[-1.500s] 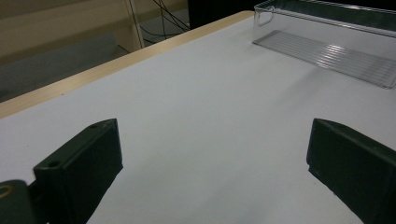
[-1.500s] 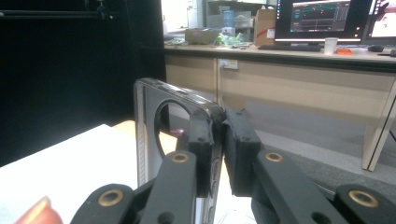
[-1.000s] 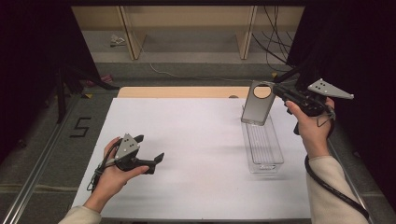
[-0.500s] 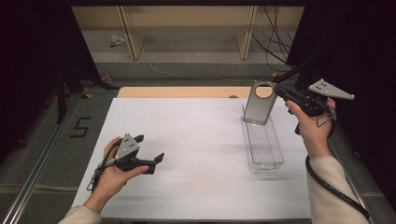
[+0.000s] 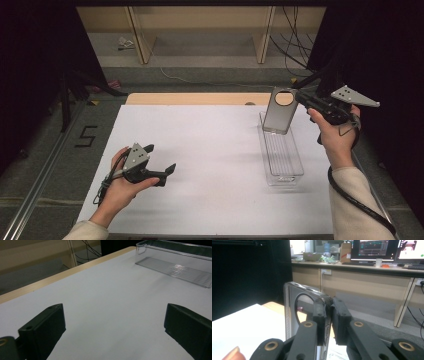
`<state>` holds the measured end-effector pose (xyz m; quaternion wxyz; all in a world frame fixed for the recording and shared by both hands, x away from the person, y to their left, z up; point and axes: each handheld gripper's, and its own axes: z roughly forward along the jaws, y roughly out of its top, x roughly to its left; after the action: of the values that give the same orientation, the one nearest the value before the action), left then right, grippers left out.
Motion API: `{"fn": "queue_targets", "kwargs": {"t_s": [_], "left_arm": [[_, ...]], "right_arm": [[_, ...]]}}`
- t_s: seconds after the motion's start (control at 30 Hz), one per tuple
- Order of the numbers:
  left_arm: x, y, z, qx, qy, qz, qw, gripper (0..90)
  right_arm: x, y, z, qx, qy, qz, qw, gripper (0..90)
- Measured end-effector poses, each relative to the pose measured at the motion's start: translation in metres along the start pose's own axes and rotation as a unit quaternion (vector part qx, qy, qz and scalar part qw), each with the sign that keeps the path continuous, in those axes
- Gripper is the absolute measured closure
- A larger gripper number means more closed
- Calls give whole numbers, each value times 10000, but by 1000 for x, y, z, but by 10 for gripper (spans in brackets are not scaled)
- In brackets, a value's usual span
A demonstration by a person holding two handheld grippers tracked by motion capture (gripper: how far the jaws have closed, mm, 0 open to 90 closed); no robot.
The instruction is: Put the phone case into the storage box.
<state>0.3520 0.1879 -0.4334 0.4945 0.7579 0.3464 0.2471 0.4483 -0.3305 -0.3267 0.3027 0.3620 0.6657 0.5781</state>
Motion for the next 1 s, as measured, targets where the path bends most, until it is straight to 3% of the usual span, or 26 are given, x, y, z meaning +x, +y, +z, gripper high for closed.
{"fn": "queue_targets", "kwargs": {"t_s": [1.0], "left_arm": [[0, -1, 1, 4, -7, -7, 10000, 34]], "right_arm": [[-9, -7, 4, 115, -231, -109, 9996, 825]]}}
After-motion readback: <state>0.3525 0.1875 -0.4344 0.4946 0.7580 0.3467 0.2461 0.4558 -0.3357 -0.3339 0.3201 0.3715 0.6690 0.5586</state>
